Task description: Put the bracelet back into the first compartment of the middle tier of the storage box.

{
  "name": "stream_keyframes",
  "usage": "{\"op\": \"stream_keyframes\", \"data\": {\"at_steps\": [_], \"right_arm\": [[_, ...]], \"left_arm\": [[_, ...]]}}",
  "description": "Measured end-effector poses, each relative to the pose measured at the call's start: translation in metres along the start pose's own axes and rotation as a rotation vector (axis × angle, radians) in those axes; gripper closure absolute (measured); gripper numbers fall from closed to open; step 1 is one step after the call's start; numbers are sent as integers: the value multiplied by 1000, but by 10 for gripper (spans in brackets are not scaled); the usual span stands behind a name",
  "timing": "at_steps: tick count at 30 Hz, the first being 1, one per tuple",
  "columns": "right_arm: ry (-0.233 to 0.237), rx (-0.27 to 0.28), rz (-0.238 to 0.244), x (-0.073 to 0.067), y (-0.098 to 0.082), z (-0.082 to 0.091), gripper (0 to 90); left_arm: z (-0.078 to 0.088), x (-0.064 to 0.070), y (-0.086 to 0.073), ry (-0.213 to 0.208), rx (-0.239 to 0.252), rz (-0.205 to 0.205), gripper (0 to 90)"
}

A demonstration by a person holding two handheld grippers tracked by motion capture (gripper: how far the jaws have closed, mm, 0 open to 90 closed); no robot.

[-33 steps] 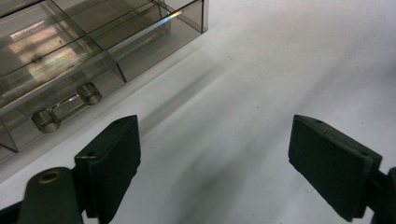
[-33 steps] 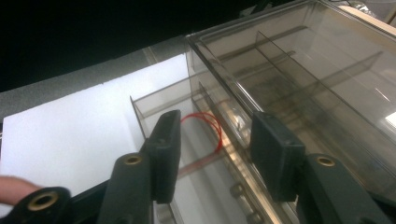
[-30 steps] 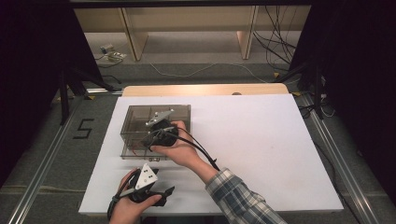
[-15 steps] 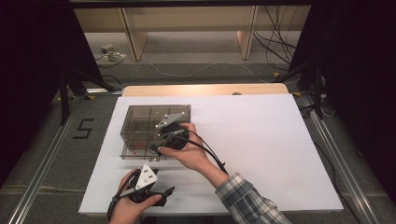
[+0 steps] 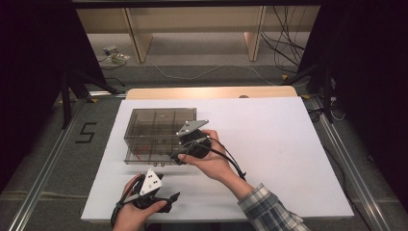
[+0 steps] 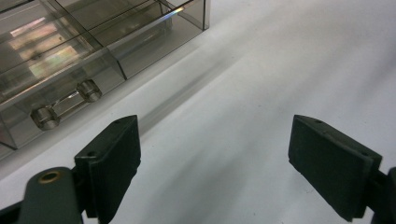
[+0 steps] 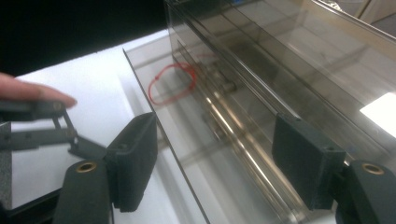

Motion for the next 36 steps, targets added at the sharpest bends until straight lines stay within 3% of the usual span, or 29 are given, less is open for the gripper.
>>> {"op": "stream_keyframes", "data": {"at_steps": [18, 31, 36], "right_arm": [[-80, 21, -92, 53, -49, 61, 282], [-136, 8, -180, 80, -105, 108, 275], [-157, 29, -214, 91, -127, 127, 268]], "left_arm": [[-1, 0, -1, 4, -4, 6, 170], [-2, -1, -2, -1, -7, 13, 170], [-2, 0, -2, -8, -5, 14, 168]]}}
Point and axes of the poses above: each handheld gripper's, and its own axes: z roughly backward along the jaws, y roughly out of its top, x roughly to its right, the point moved 2 cm from there along -z, roughly forward along the jaws, and after that the axes turned 12 degrees about -z, right-handed, at the moved point
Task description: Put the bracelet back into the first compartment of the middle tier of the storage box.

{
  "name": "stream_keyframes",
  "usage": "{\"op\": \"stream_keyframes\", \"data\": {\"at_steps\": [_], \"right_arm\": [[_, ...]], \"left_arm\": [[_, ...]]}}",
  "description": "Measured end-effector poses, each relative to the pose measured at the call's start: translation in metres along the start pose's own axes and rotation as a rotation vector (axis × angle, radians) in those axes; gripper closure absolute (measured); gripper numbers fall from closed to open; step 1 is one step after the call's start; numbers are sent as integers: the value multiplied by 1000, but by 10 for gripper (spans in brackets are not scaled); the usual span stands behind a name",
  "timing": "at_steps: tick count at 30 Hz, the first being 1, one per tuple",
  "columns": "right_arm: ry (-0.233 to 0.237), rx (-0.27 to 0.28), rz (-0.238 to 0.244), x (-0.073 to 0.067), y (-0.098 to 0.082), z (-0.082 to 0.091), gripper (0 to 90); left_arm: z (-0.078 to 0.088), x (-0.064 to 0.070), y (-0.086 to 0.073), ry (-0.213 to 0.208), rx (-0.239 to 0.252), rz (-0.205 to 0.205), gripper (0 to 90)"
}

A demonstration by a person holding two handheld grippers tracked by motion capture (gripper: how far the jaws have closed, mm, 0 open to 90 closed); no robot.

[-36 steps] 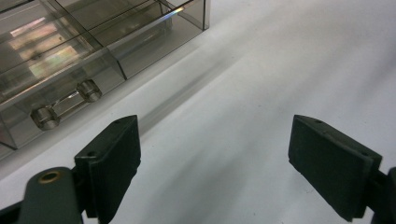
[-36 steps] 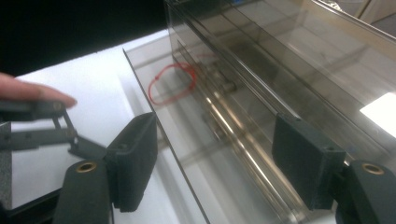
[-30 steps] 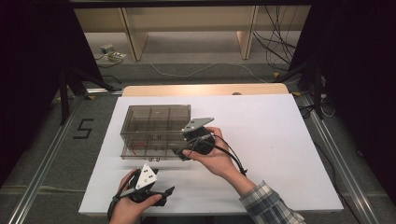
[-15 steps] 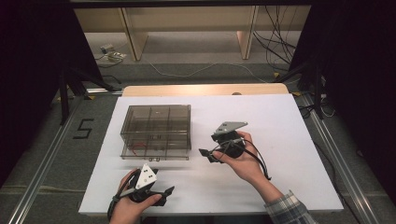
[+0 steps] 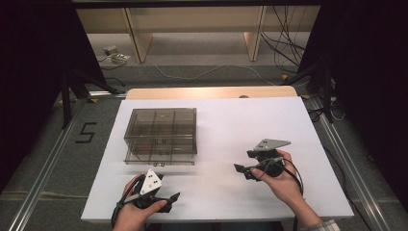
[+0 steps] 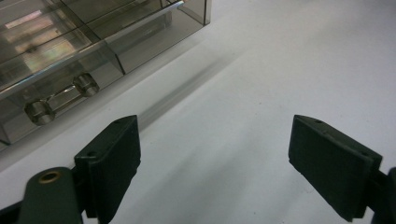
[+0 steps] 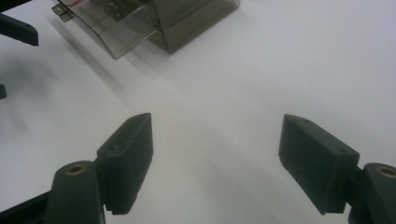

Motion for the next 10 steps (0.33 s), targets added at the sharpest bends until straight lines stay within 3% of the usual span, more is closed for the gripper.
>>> {"op": "stream_keyframes", "data": {"at_steps": [10], "right_arm": [[-21, 32, -33, 13, -23, 19, 241]], "left_arm": [[-1, 3, 2, -17, 12, 1, 165]]}}
Point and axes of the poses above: each handheld gripper's, and its own axes: z roughly backward along the jaws, y roughly out of its top, x roughly to its right, the point moved 2 cm from there along -z, roughly forward along the jaws, and after that the axes turned 12 degrees about -z, right-handed, at the moved point
